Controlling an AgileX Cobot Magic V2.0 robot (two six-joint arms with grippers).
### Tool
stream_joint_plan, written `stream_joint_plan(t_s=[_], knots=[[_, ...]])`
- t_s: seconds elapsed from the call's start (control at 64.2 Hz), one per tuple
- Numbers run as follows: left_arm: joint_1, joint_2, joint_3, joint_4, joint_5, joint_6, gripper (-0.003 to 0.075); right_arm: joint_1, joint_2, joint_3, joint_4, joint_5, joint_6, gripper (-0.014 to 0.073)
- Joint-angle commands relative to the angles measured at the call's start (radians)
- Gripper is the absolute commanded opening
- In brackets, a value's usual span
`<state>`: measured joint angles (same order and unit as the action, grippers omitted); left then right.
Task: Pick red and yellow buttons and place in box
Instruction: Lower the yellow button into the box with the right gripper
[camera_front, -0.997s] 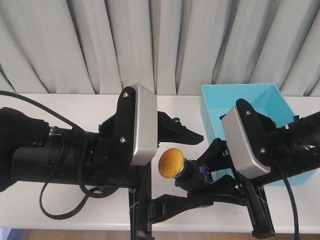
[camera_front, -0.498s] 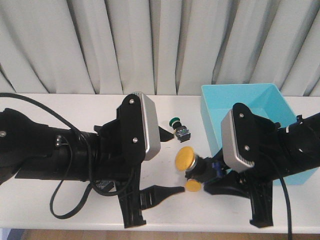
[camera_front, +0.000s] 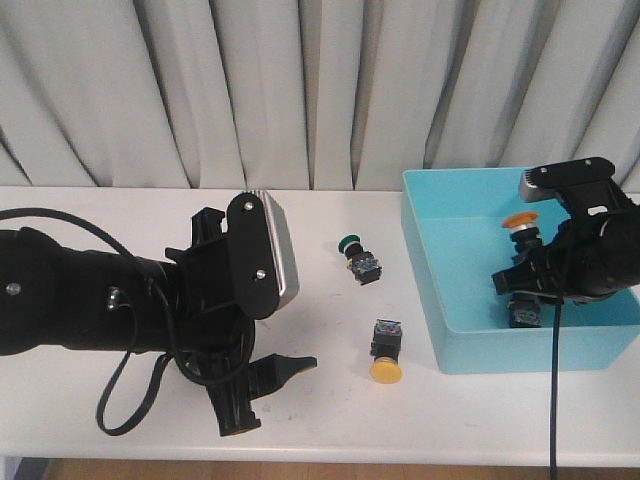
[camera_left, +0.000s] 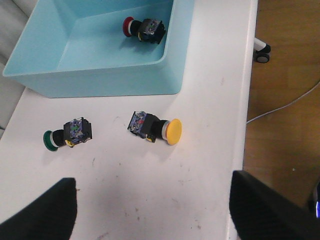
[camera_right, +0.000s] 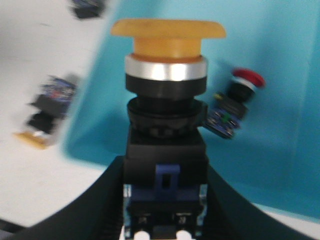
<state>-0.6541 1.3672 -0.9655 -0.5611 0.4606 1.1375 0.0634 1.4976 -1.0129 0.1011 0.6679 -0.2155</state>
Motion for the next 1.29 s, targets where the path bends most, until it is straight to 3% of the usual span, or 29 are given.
stream_joint_plan(t_s=[0.0, 0.28, 0.607, 0.872, 1.121, 1.277], knots=[[0.000, -0.028, -0.023, -0.019, -0.033, -0.014, 0.0586, -0.038, 0.072, -0.111, -0.023, 0.009, 0.064, 0.0231], [-0.002, -0.028, -0.023, -0.019, -0.012, -0.014, 0.0586, -0.041, 0.400, -0.408, -0.018, 0.077, 0.065, 0.0239], [-0.002, -0.028, -0.023, -0.019, 0.007, -0.014, 0.0586, -0.041, 0.680, -0.688, -0.032, 0.252, 0.068, 0.0244], [-0.002, -0.028, -0.023, -0.019, 0.006, -0.014, 0.0586, -0.041, 0.732, -0.735, -0.074, 0.279, 0.090, 0.0262], [-0.002, -0.028, -0.023, -0.019, 0.006, -0.014, 0.0586, -0.041, 0.730, -0.735, -0.074, 0.272, 0.086, 0.0416], [-0.002, -0.028, -0.023, -0.020, 0.008, -0.014, 0.0586, -0.041, 0.680, -0.737, -0.067, 0.303, 0.087, 0.0436]])
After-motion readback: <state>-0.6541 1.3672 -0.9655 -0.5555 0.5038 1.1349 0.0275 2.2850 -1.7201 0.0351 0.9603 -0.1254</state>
